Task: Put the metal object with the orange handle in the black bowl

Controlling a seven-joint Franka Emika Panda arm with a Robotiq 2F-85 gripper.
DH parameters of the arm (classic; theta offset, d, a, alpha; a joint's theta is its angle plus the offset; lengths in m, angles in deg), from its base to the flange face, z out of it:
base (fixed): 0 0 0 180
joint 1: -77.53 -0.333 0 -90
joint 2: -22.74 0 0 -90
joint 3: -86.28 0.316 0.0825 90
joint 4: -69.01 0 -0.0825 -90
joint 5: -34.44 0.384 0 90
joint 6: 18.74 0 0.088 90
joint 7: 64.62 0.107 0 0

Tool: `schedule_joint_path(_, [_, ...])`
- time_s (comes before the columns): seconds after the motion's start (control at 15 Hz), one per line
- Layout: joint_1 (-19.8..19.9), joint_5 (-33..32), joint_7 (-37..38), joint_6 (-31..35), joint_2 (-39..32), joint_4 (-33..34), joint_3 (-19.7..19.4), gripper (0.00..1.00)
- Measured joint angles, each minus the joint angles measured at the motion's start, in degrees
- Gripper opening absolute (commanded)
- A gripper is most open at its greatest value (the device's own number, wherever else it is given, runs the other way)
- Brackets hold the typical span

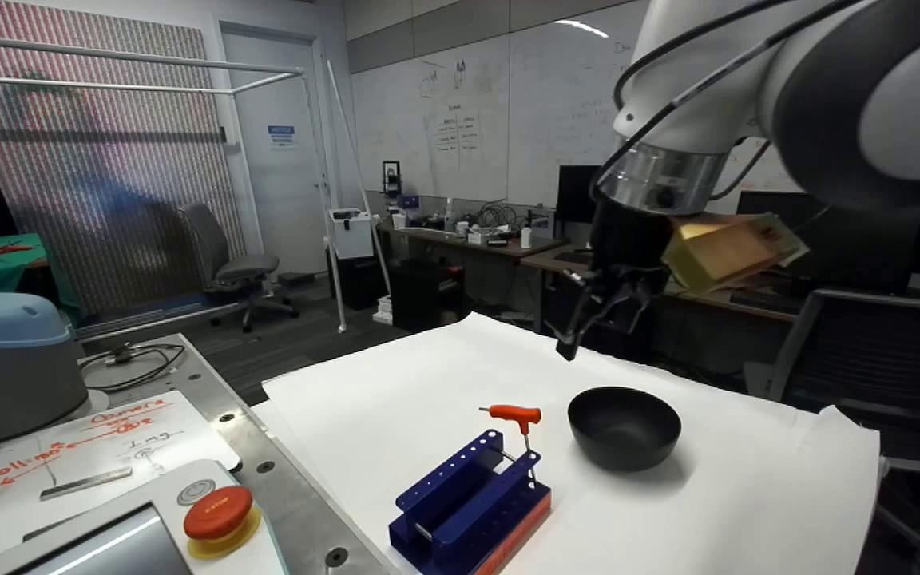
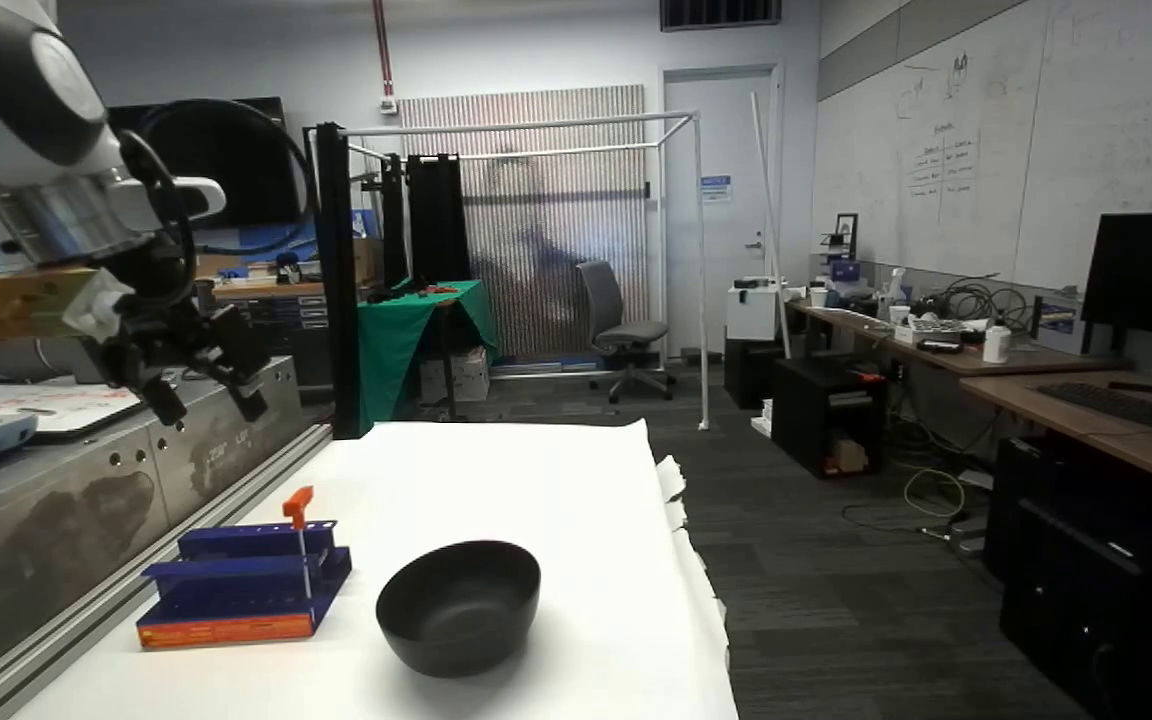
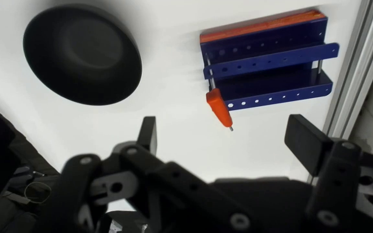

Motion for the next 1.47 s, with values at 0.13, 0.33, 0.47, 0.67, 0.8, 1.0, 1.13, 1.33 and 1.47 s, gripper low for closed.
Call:
schedule_joint_path(0.13, [-1.0,-5.9,2.8,-0.4,-5.9,5.0,-1.8,1.00])
schedule_joint_path(0.33, [-4.5,-10.5,4.0,-1.7,-13.6,11.5,-6.2,1.00])
schedule_joint_path(0.47, [-7.3,-10.9,4.0,-2.4,-18.5,15.5,-9.1,1.00])
schedule_joint_path(0.67, [-10.6,-10.7,3.8,-3.3,-24.6,20.7,-12.4,1.00])
schedule_joint_path(0.8, [-12.2,-9.5,3.1,-4.2,-27.7,23.5,-14.0,1.00])
schedule_joint_path(1.0, [-12.9,-4.8,-1.1,-7.8,-30.6,26.5,-14.8,1.00])
schedule_joint_path(1.13, [-12.9,-1.7,-4.3,-10.4,-31.6,27.6,-14.9,0.75])
schedule_joint_path(1.33, [-13.0,0.2,-7.0,-12.0,-32.3,28.4,-15.3,0.58])
schedule_joint_path(1.47, [-13.4,0.2,-7.5,-12.0,-32.7,28.6,-15.9,0.43])
